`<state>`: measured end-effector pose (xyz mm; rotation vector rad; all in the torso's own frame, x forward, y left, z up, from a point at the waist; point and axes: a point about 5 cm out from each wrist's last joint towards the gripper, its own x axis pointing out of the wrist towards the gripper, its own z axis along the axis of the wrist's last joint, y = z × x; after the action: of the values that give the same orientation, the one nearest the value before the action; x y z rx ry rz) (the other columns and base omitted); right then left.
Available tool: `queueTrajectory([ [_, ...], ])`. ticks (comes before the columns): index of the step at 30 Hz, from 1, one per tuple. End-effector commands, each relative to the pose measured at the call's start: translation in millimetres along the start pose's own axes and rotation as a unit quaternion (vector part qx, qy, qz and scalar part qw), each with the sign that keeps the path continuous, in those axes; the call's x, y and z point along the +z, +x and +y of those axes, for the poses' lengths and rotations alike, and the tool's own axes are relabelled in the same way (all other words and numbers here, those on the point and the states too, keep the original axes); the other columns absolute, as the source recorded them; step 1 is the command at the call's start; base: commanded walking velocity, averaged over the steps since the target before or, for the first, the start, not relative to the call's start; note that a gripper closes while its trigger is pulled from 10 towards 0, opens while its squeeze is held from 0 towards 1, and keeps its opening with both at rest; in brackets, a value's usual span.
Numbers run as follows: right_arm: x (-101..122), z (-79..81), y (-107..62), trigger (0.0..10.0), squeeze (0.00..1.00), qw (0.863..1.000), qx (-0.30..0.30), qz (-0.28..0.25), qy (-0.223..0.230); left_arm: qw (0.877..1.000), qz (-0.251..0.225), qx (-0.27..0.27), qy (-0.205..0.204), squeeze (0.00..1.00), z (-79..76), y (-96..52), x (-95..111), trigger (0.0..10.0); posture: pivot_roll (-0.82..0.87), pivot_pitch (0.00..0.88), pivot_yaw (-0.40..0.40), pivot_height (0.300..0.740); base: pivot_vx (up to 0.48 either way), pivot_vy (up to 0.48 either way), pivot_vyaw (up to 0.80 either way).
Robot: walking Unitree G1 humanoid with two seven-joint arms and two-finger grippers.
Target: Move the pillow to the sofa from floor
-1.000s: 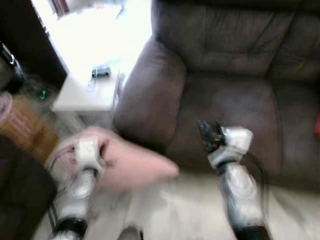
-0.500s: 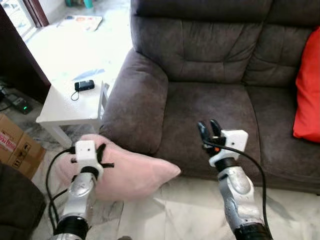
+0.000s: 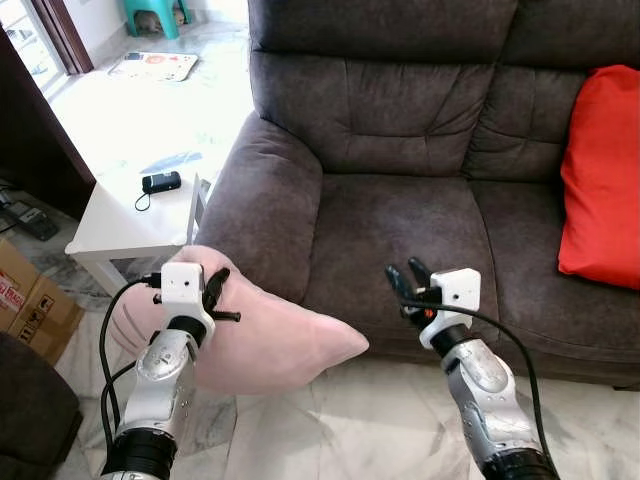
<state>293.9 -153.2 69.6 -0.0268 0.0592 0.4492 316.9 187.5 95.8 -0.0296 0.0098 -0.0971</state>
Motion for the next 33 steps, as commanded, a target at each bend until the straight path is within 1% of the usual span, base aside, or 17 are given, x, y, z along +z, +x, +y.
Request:
queueTrajectory([
  [1,-15.4,7.3,-4.5,10.0,0.0,0.998,0.041,0.044,-0.005,0.998,-0.052,-0.015,0.011,0.0,-2.7,5.7,26.5,10.0,0.06,0.111,-0.002,0.74,0.0,0.0,0.0],
  [4,-25.4,9.1,-9.2,10.0,0.0,0.995,0.067,0.073,-0.019,0.998,-0.053,-0.023,0.01,0.0,-7.4,7.2,28.8,10.0,0.06,0.109,-0.003,0.74,0.0,0.0,0.0],
  [5,-26.7,9.1,-10.3,10.0,0.0,0.994,0.071,0.075,-0.02,0.998,-0.054,-0.026,0.009,0.0,-8.9,7.3,29.6,10.0,0.06,0.109,-0.003,0.74,0.0,0.0,0.0],
  [7,-28.4,8.1,-12.0,10.0,0.01,0.994,0.073,0.076,-0.012,0.998,-0.055,-0.03,0.007,0.0,-11.8,8.1,31.7,10.0,0.05,0.109,-0.003,0.74,0.0,0.0,0.0],
  [8,-28.7,8.1,-12.9,10.0,1.0,0.994,0.077,0.076,-0.005,0.998,-0.057,-0.033,0.006,0.0,-13.1,8.6,32.9,10.0,0.05,0.108,-0.003,0.74,0.0,0.0,0.0],
  [11,-31.4,10.4,-15.7,10.0,1.0,0.991,0.101,0.087,-0.014,0.997,-0.064,-0.041,0.003,0.0,-16.4,11.2,40.0,10.0,0.05,0.106,-0.006,0.74,0.0,0.0,0.0],
  [13,-35.6,13.0,-17.6,10.0,1.0,0.987,0.118,0.099,-0.036,0.996,-0.069,-0.05,0.001,0.0,-18.9,13.3,44.8,10.0,0.05,0.104,-0.009,0.74,0.0,0.0,0.0],
  [14,-40.0,14.5,-18.7,10.0,1.0,0.984,0.126,0.109,-0.057,0.994,-0.071,-0.08,0.005,0.0,-25.3,14.6,49.5,10.0,0.06,0.102,-0.01,0.74,0.0,0.0,0.0],
  [16,-41.9,15.5,-18.7,10.0,1.0,0.983,0.13,0.112,-0.068,0.992,-0.072,-0.106,0.011,0.0,-31.1,14.4,52.0,10.0,0.06,0.102,-0.011,0.74,0.0,0.0,0.0],
  [20,-49.9,22.4,-20.9,10.0,1.0,0.971,0.163,0.136,-0.107,0.991,-0.071,-0.115,0.006,0.0,-33.4,14.7,53.3,10.0,0.05,0.098,-0.012,0.74,0.0,0.0,0.0],
  [23,-53.4,22.5,-22.3,10.0,1.0,0.969,0.163,0.145,-0.12,0.99,-0.07,-0.119,0.005,0.0,-34.4,14.6,53.7,10.0,0.05,0.094,-0.014,0.74,0.0,0.0,0.0],
  [25,-57.8,22.5,-23.7,10.0,0.44,0.964,0.165,0.157,-0.136,0.99,-0.07,-0.125,0.003,0.0,-35.6,14.4,55.3,10.0,0.05,0.093,-0.014,0.74,0.0,0.0,0.0],
  [26,-59.4,22.1,-24.1,10.0,0.0,0.962,0.163,0.161,-0.145,0.989,-0.071,-0.129,0.003,0.0,-36.2,14.3,56.2,10.0,0.05,0.093,-0.014,0.74,0.0,0.0,0.0],
  [29,-65.4,15.1,-23.6,10.0,0.0,0.959,0.13,0.185,-0.172,0.987,-0.069,-0.148,0.003,0.0,-38.6,14.2,58.8,10.0,0.05,0.088,-0.013,0.74,0.0,0.0,0.0],
  [32,-66.0,8.9,-22.8,10.0,0.0,0.959,0.103,0.19,-0.186,0.982,-0.067,-0.175,0.004,0.0,-43.0,12.8,60.8,10.0,0.06,0.084,-0.012,0.74,0.0,0.0,0.0],
  [33,-66.0,8.9,-22.8,10.0,0.0,0.959,0.103,0.19,-0.186,0.982,-0.067,-0.175,0.004,0.0,-43.0,12.8,60.8,10.0,0.06,0.084,-0.012,0.74,0.0,0.0,0.0],
])
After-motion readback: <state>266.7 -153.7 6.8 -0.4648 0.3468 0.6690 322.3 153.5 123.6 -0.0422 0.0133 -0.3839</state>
